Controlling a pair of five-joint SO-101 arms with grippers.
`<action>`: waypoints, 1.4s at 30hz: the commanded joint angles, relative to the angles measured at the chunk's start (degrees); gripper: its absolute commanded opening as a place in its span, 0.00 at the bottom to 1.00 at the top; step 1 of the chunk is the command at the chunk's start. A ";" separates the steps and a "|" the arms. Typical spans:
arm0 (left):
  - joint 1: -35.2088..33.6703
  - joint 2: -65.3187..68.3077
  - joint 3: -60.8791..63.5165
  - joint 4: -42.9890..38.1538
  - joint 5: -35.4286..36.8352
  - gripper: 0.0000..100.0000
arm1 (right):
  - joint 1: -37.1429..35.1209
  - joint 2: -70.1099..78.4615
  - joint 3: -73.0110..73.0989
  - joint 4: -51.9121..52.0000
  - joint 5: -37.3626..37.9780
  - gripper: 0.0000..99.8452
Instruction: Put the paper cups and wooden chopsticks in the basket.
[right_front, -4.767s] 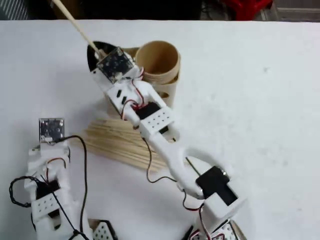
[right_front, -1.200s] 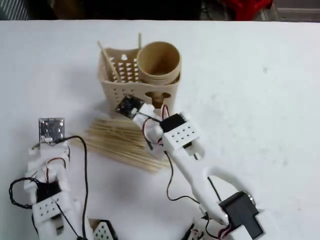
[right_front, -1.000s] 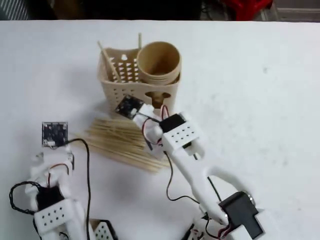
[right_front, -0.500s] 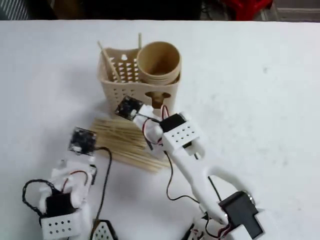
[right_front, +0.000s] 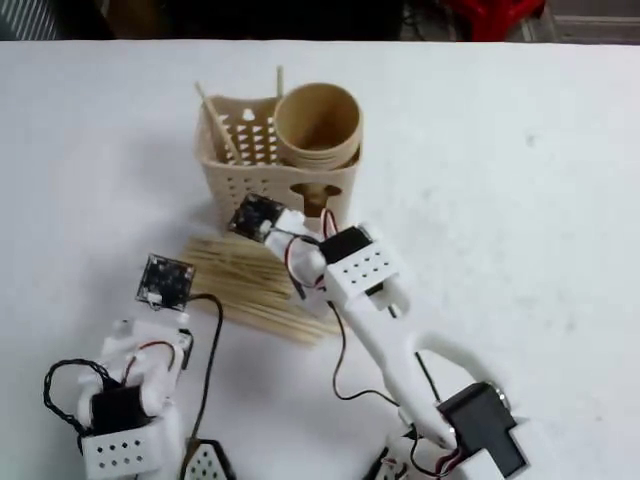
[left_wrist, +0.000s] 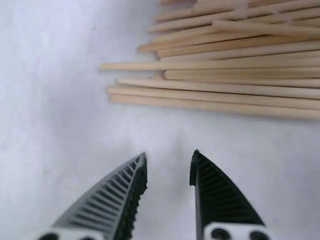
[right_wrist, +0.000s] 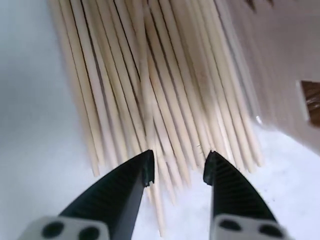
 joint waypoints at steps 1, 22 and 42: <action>-0.75 -0.57 -0.18 0.53 -0.26 0.15 | 0.04 -0.22 -6.07 -0.84 1.23 0.17; -0.75 -0.57 -0.18 0.53 -0.26 0.15 | -4.70 22.90 -10.29 -10.07 5.54 0.07; -0.75 -0.57 -0.18 0.53 -0.26 0.15 | -2.42 0.75 -9.76 -1.36 -3.78 0.02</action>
